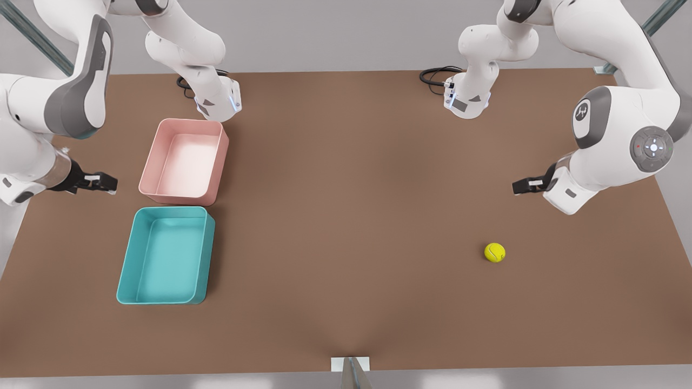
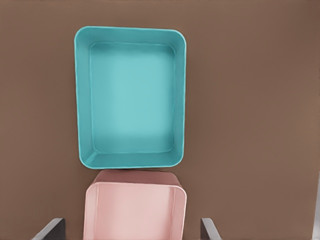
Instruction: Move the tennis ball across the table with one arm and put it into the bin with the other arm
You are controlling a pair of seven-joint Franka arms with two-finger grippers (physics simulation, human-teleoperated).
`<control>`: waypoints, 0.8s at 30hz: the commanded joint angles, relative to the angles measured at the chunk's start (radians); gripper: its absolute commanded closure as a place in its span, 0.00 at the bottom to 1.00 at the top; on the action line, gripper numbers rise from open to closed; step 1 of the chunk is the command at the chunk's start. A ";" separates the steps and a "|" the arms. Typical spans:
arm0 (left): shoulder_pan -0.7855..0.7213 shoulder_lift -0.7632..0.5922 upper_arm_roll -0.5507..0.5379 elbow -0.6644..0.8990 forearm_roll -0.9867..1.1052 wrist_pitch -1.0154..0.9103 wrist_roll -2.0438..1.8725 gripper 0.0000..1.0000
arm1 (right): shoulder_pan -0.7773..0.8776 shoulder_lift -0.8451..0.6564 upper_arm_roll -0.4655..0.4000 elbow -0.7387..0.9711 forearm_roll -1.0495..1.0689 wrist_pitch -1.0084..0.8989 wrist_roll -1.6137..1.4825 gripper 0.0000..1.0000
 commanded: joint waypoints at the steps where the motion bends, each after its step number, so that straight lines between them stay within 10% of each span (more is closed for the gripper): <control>1: 0.000 -0.001 0.000 -0.001 0.000 0.026 -0.106 0.00 | 0.001 -0.001 0.000 0.001 -0.004 0.039 0.117 0.00; 3: 0.001 0.000 0.003 -0.004 -0.018 0.029 -0.103 0.06 | 0.001 0.022 -0.001 0.013 -0.006 0.029 0.110 0.00; 5: 0.001 0.091 0.003 -0.001 -0.008 0.055 0.104 0.79 | 0.009 0.055 -0.003 0.016 -0.007 0.008 0.100 0.00; 12: 0.058 0.348 0.003 -0.160 0.201 0.773 1.635 0.77 | 0.088 0.062 0.000 0.025 -0.003 -0.023 0.123 0.00; 17: 0.129 0.456 0.031 -0.151 0.003 0.634 2.301 0.79 | 0.098 0.085 0.000 0.025 0.043 -0.011 0.160 0.00; 24: 0.107 0.451 0.034 -0.195 0.135 0.762 2.232 0.79 | 0.095 0.093 -0.001 0.024 0.062 -0.011 0.160 0.00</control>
